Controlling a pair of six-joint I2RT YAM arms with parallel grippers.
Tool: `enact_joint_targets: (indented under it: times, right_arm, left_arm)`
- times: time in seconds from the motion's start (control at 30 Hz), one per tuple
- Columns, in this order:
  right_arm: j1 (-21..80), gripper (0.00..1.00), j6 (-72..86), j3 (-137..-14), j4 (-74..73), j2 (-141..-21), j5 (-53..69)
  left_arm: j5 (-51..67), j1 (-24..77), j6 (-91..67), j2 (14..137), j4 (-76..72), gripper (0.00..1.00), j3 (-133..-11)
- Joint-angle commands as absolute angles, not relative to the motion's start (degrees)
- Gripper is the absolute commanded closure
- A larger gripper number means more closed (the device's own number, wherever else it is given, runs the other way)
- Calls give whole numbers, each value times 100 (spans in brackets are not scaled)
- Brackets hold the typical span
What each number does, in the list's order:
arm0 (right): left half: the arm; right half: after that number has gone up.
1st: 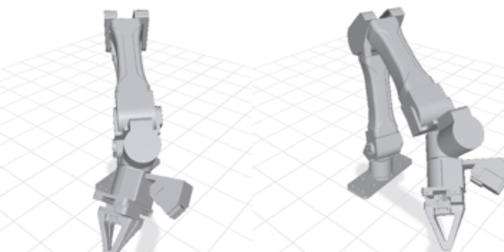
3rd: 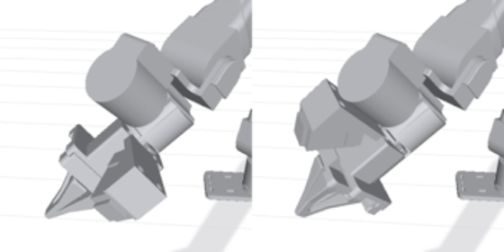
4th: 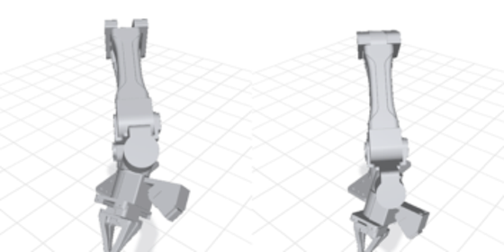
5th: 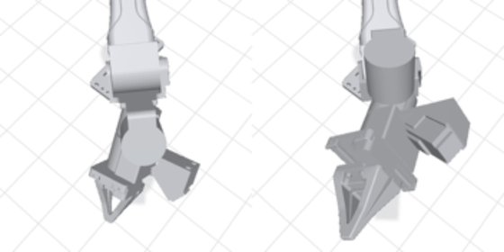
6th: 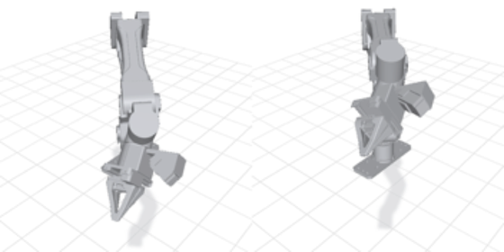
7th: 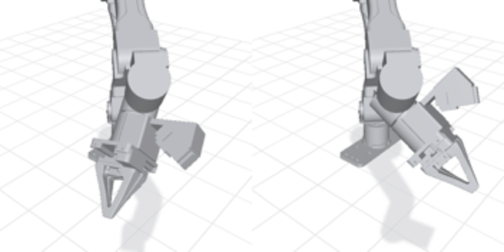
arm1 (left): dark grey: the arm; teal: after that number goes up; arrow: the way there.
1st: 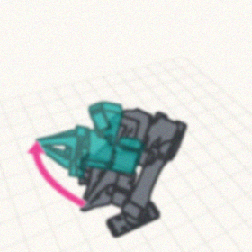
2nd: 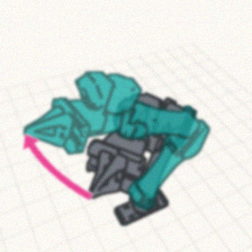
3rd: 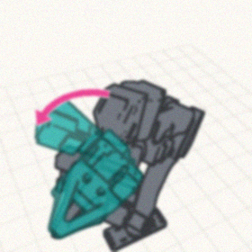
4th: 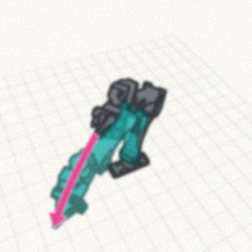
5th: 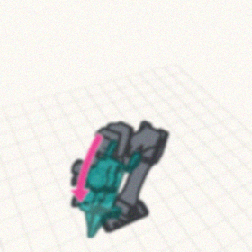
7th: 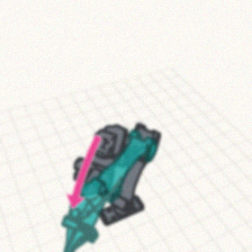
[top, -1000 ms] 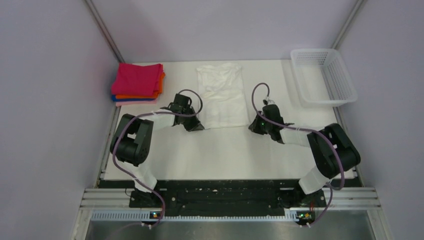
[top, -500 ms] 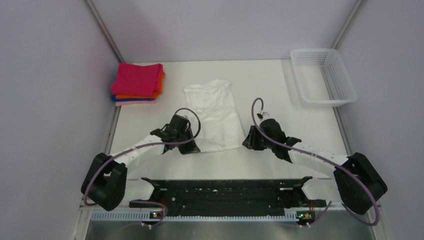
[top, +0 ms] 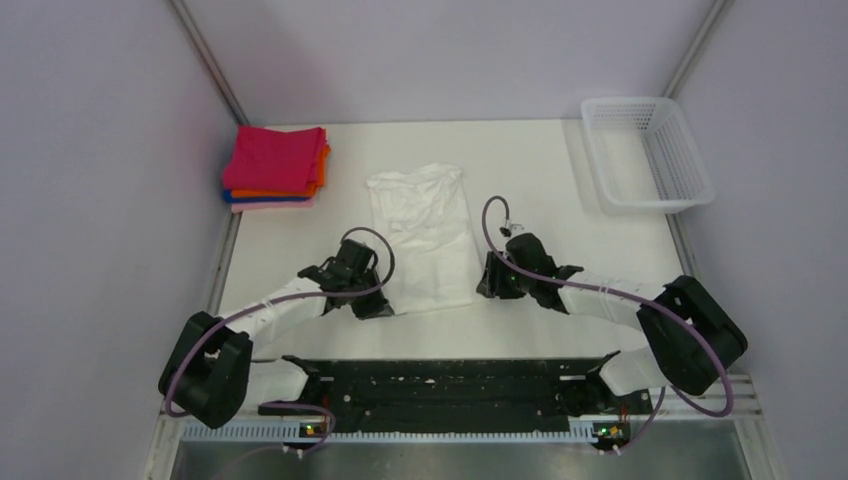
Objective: Fold and stack the t-shirts
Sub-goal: Fold the long partially folded tshirt into a neat square
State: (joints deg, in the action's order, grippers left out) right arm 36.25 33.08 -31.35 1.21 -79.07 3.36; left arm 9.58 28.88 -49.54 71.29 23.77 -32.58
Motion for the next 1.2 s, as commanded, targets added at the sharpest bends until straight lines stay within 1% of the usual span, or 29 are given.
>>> enact_joint_targets:
  times: [0.0, 0.1, 0.23, 0.27, 0.33, 0.37, 0.4, 0.5, 0.6, 0.7, 0.8, 0.93, 1.03, 1.17]
  right_arm:
    - [3877, 54, 3372, -3191, 283, -8147, 578]
    - [3965, 63, 3470, -3164, 147, -8176, 693]
    - [4181, 68, 3502, -3184, -405, -7985, 472]
    - [4222, 71, 3518, -3173, -511, -7926, 402]
    - [4276, 85, 3553, -3117, -601, -7812, 365]
    - [4290, 94, 3581, -3086, -620, -7761, 415]
    - [4293, 100, 3612, -3063, -640, -7700, 517]
    - [4307, 100, 3663, -3094, -818, -7440, 991]
    - [4307, 100, 3584, -3367, -1270, -6966, 1289]
    - [4299, 100, 3429, -3866, -1866, -6633, 1213]
    - [4240, 100, 3409, -4359, -2080, -6559, 976]
    - [4031, 100, 3233, -4899, -1712, -6717, 853]
    - [3718, 100, 3123, -5280, -1302, -6961, 966]
    - [3242, 100, 3074, -5749, -826, -7405, 1134]
  left_arm:
    - [889, 2880, -5049, 6869, 2393, 100, -3167]
    - [914, 2877, -5103, 6781, 2404, 100, -3088]
    - [858, 2882, -5158, 6568, 2513, 100, -3001]
    - [816, 2880, -5173, 6504, 2559, 100, -2970]
    - [792, 2883, -5236, 6337, 2623, 100, -2882]
    - [828, 2883, -5276, 6259, 2620, 100, -2823]
    - [886, 2887, -5314, 6147, 2621, 100, -2769]
    - [1053, 2911, -5378, 5744, 2796, 100, -2685]
    - [1007, 2947, -5343, 5245, 3356, 100, -2879]
    - [952, 2951, -5252, 4838, 3619, 100, -3258]
    - [812, 2942, -5134, 4779, 3620, 100, -3687]
    - [342, 2879, -4871, 5123, 3265, 100, -4291]
    - [244, 2682, -4527, 5684, 3108, 100, -4848]
    - [352, 2175, -4215, 6587, 2799, 100, -5597]
